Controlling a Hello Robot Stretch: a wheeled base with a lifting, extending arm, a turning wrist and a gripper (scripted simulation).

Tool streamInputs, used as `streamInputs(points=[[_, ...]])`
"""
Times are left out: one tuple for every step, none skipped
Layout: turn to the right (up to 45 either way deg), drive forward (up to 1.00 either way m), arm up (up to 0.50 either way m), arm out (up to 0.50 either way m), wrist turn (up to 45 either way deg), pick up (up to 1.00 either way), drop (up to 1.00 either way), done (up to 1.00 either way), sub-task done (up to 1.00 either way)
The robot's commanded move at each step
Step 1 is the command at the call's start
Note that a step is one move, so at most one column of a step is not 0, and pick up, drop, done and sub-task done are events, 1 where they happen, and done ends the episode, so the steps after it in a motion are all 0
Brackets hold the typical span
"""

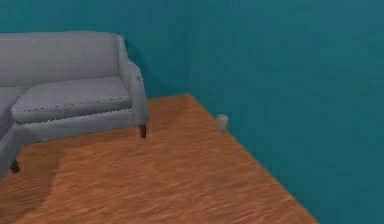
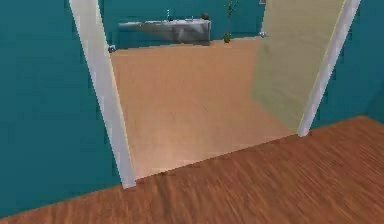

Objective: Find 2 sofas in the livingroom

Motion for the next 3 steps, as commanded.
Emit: streamInputs(points=[[0.0,1.00,0.00,0.00,0.0,0.00,0.00,0.00,0.00],[0.0,0.50,0.00,0.00,0.0,0.00,0.00,0.00,0.00],[-45.0,0.00,0.00,0.00,0.0,0.00,0.00,0.00,0.00]])
